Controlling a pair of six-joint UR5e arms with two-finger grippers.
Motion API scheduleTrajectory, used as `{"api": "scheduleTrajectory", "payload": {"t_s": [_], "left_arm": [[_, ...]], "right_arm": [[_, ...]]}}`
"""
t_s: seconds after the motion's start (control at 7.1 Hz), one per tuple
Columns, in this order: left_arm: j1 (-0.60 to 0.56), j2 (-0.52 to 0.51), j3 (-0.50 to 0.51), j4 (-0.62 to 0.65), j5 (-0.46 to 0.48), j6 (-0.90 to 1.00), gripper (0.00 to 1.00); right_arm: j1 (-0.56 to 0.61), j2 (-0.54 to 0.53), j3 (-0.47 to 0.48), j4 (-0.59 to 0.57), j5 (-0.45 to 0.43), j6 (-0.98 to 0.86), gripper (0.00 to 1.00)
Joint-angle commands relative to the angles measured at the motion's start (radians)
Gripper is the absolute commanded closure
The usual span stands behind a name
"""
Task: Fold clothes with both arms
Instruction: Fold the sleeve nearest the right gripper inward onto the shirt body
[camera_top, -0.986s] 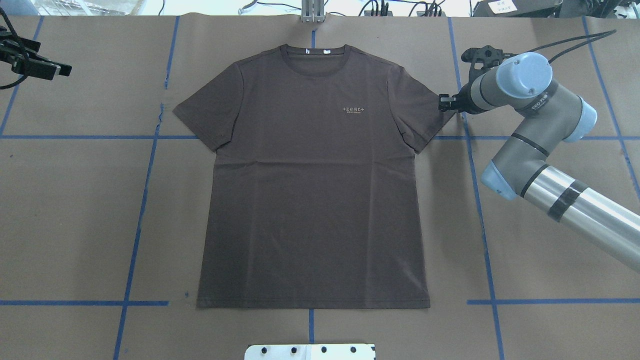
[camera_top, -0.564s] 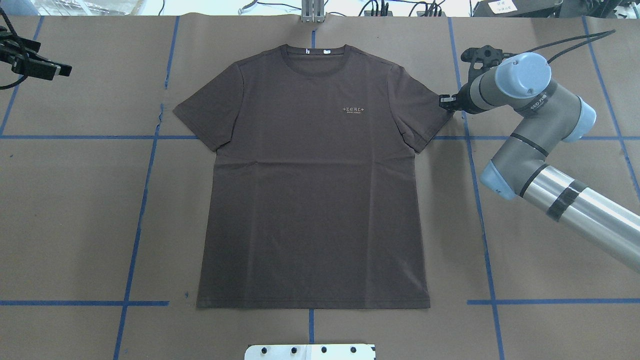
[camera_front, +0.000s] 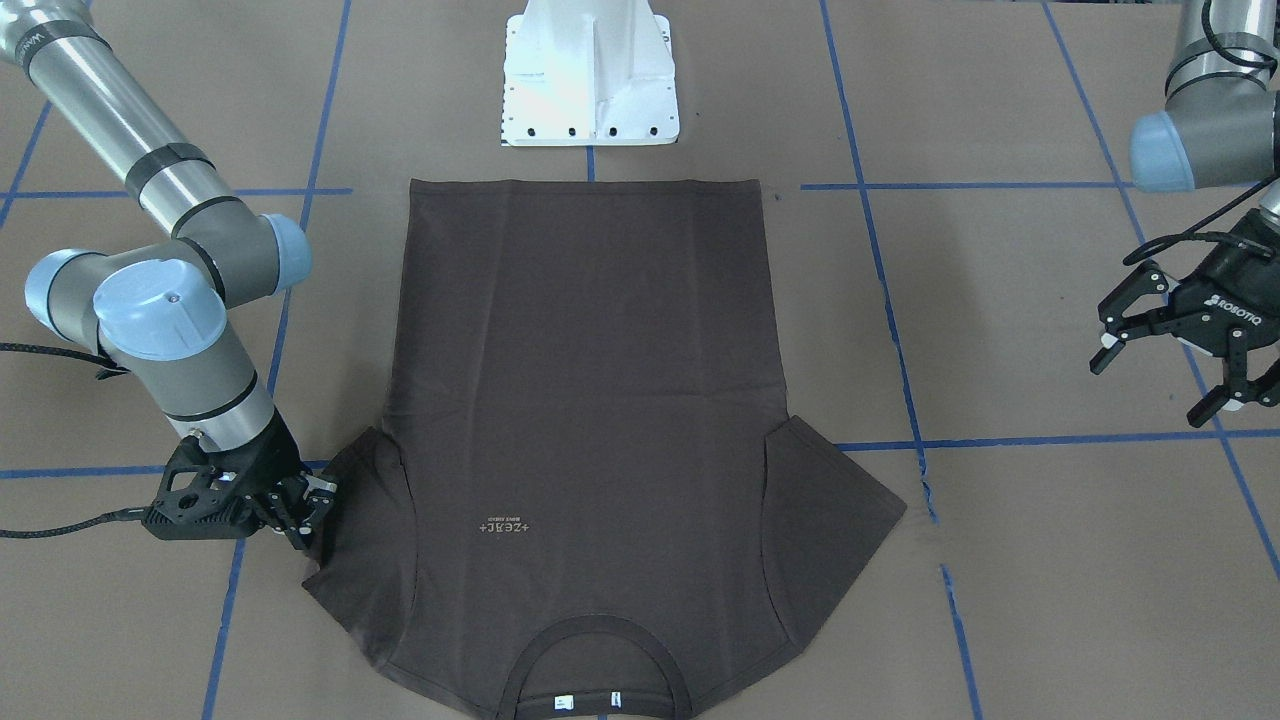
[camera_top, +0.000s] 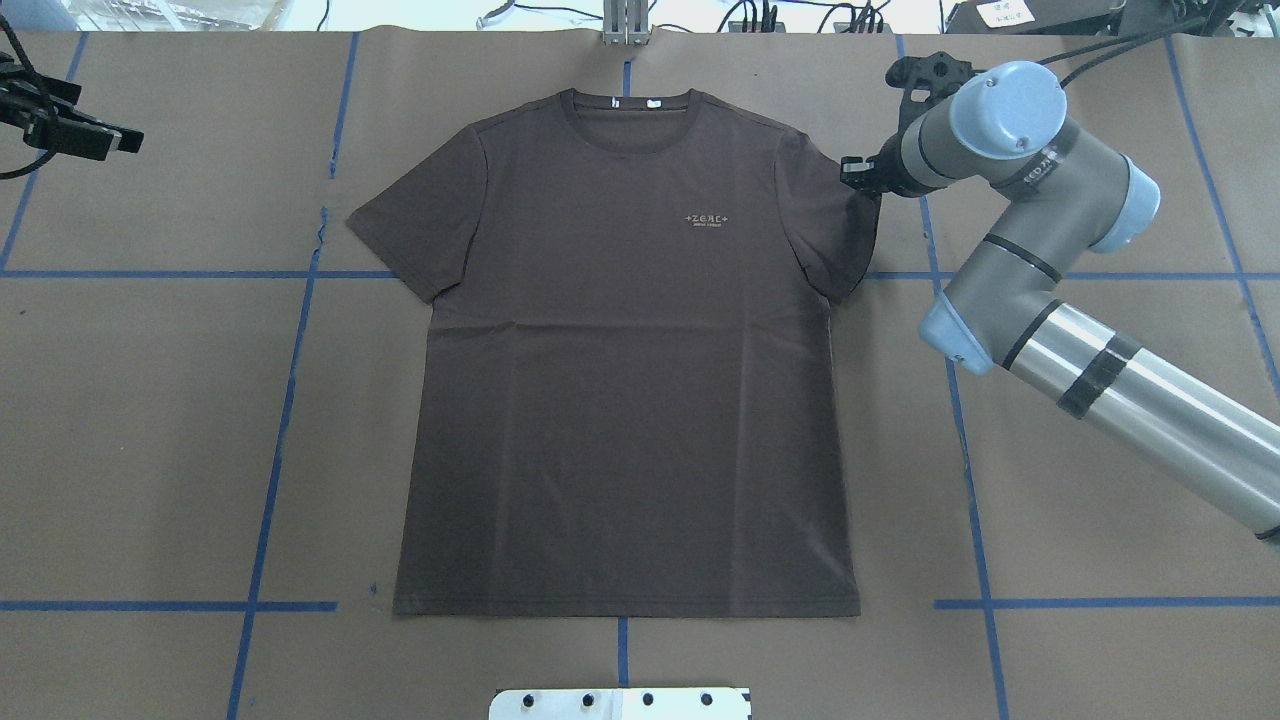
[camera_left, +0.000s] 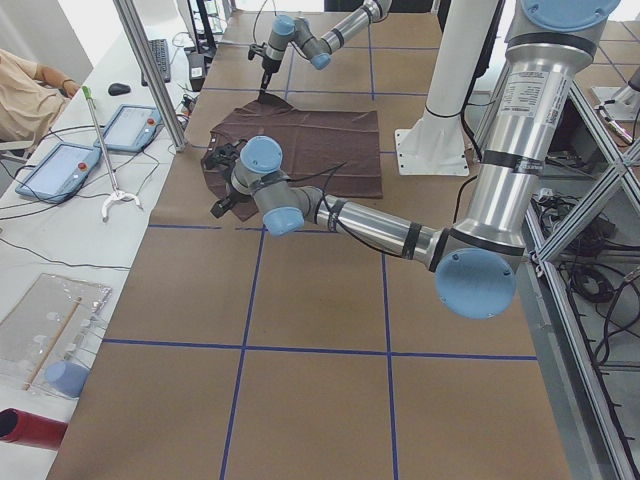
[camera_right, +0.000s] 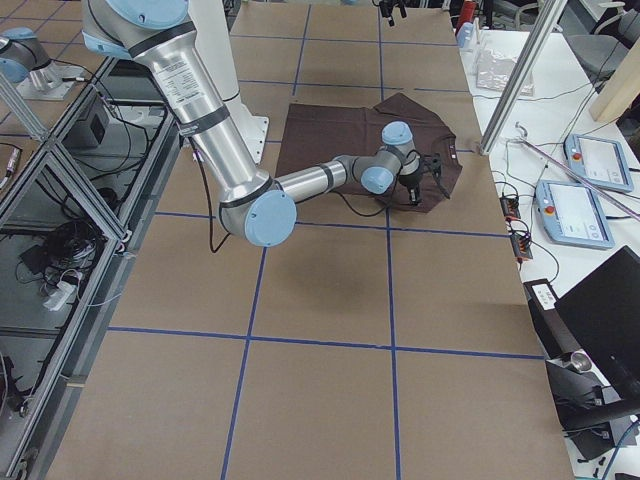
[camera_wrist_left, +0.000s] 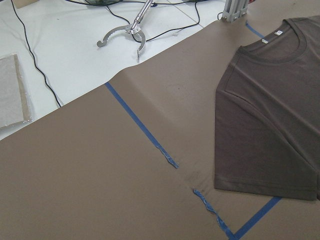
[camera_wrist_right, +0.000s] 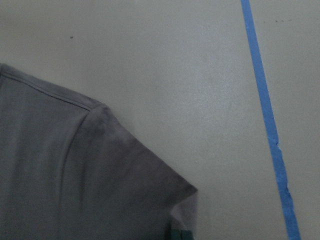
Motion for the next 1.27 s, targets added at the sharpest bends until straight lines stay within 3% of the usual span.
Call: {"api": "scheduleTrajectory", "payload": {"t_s": [0.0, 0.28, 0.99, 1.13], "left_arm": [[0.001, 0.001, 0.001, -0.001, -0.001, 0.0, 0.0], [0.001, 0.001, -0.001, -0.002, -0.001, 0.0, 0.0], [0.001, 0.006, -0.002, -0.002, -0.001, 0.002, 0.0], [0.001, 0.007, -0.002, -0.002, -0.001, 0.002, 0.0]], "right_arm": [[-0.076, 0.098, 0.029, -0.127, -0.116, 0.142, 1.0], [-0.136, 0.151, -0.008, -0.128, -0.212, 0.217, 1.0], [-0.149, 0.203, -0.079, -0.122, -0.231, 0.221, 1.0], [-0.149, 0.211, -0.091, -0.122, -0.24, 0.254, 0.48]]}}
